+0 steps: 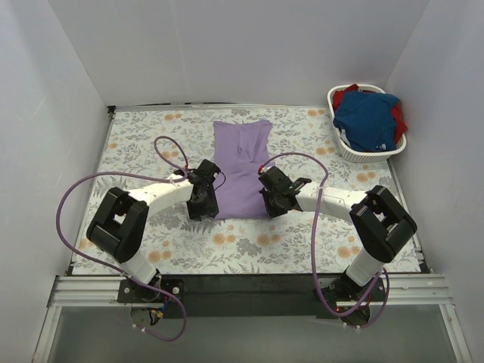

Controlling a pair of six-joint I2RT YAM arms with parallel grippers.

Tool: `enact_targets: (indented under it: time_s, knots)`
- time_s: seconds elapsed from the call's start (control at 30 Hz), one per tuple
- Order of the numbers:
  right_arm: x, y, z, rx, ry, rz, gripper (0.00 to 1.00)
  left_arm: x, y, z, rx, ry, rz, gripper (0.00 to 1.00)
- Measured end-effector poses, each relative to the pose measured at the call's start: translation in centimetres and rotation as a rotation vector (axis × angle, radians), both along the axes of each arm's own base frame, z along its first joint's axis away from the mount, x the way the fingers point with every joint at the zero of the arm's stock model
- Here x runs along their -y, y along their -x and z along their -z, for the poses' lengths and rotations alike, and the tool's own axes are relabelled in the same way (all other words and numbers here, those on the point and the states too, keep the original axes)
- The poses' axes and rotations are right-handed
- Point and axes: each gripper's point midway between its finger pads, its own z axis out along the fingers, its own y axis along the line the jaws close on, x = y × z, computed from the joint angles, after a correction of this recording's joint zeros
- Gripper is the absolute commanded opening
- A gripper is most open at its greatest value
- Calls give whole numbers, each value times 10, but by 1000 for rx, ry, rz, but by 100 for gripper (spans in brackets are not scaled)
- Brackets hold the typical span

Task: Fold and stack the t-shirts
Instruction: Fold the tshirt

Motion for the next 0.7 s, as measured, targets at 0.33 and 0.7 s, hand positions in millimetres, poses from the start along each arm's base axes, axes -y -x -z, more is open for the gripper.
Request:
enact_targets:
  time_s: [0.33,0.7]
  knots:
    - [0,0,0,3,-3,0,1,5,2,6,-40,-12,15,29]
    - [0,6,-1,-7,-14,-26,1,12,3,6,-41,2,10,0]
